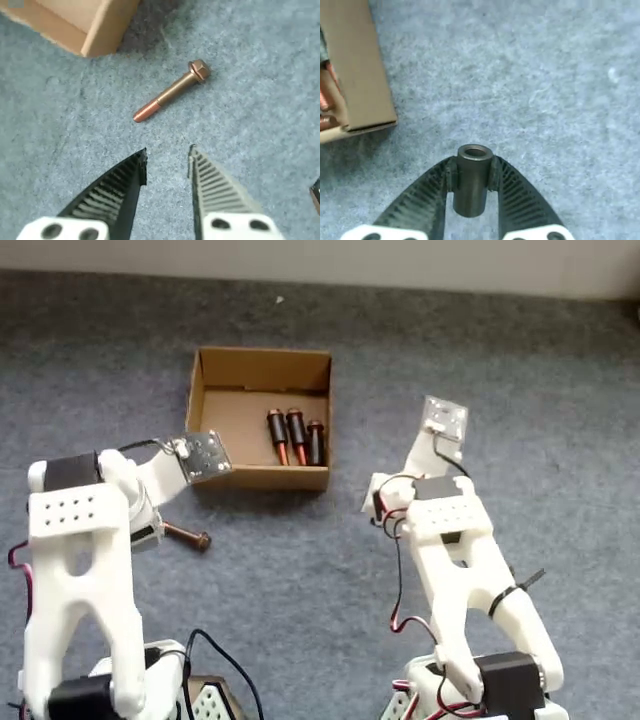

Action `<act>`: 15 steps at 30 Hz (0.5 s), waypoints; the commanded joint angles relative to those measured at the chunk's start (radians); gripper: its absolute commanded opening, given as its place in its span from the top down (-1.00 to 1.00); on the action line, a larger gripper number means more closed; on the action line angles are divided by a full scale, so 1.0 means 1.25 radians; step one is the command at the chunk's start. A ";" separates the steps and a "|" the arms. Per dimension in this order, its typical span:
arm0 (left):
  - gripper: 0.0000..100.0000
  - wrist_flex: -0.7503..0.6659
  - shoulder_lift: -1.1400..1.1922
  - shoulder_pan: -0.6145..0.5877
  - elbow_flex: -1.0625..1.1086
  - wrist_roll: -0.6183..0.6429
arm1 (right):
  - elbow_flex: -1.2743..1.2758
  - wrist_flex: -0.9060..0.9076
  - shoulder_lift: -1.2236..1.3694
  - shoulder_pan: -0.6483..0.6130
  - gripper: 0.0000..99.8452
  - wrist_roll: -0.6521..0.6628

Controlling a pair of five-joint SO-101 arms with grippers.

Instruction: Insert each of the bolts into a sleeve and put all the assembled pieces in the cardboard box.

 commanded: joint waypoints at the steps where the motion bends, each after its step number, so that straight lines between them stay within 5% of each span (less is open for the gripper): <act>1: 0.56 0.029 0.058 0.010 -0.064 -0.158 | -0.009 -0.047 -0.039 0.060 0.99 0.001; 5: 0.56 0.029 0.102 0.014 -0.062 -0.293 | -0.008 -0.075 -0.039 0.100 0.99 0.001; 15: 0.56 -0.095 0.310 0.101 -0.068 -0.252 | -0.009 -0.075 -0.039 0.104 0.99 0.006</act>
